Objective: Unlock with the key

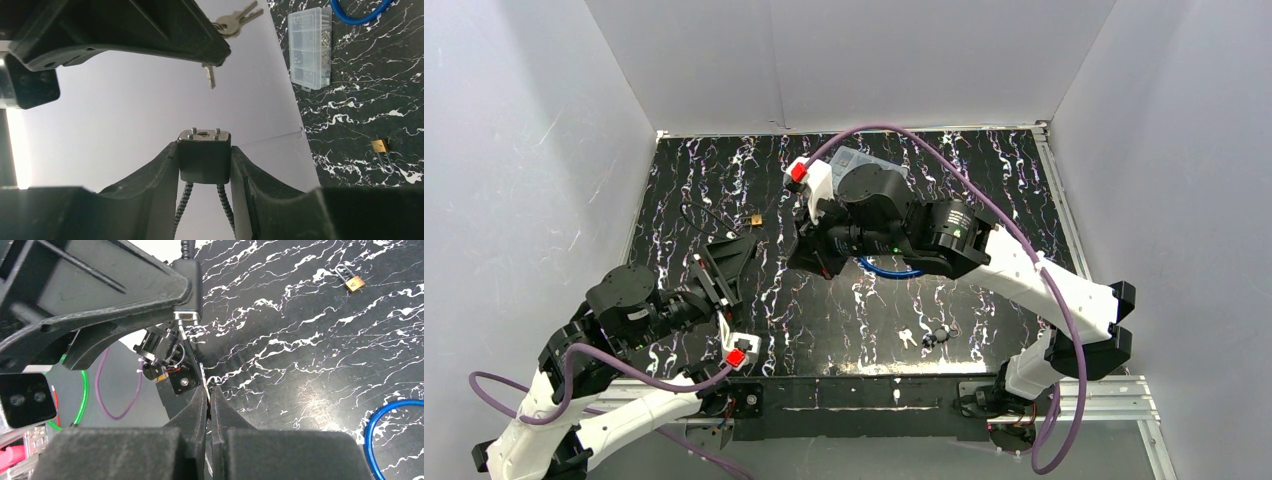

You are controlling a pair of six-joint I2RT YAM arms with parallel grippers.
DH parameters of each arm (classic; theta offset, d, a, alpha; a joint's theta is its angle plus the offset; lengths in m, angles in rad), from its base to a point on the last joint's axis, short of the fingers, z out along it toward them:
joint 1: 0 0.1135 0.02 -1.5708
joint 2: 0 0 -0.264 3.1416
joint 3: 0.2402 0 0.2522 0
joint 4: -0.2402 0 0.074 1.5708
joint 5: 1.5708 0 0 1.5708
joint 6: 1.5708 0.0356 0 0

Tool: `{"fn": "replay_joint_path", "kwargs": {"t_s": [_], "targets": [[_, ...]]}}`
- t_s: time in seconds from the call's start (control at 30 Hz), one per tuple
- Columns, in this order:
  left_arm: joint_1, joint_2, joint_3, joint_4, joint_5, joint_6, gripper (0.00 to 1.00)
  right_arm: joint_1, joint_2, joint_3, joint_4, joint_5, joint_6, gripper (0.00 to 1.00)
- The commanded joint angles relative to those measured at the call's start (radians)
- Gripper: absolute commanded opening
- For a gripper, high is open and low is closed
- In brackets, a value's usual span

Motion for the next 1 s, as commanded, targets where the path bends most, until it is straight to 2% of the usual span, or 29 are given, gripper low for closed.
{"fn": "replay_joint_path", "kwargs": {"t_s": [0.0, 0.47, 0.57, 0.97], "targets": [[0.003, 0.011, 0.006, 0.053, -0.023, -0.011, 0.00, 0.008, -0.023, -0.011, 0.109, 0.034, 0.000, 0.01], [0.009, 0.021, 0.023, 0.043, -0.052, -0.027, 0.00, 0.014, 0.026, 0.038, 0.170, 0.039, 0.001, 0.01], [0.009, 0.023, 0.029, 0.044, -0.094, -0.034, 0.00, 0.017, 0.031, 0.035, 0.173, 0.041, 0.004, 0.01], [0.014, 0.032, 0.037, 0.057, -0.095, -0.037, 0.00, 0.019, 0.029, 0.011, 0.219, 0.088, 0.007, 0.01]]}}
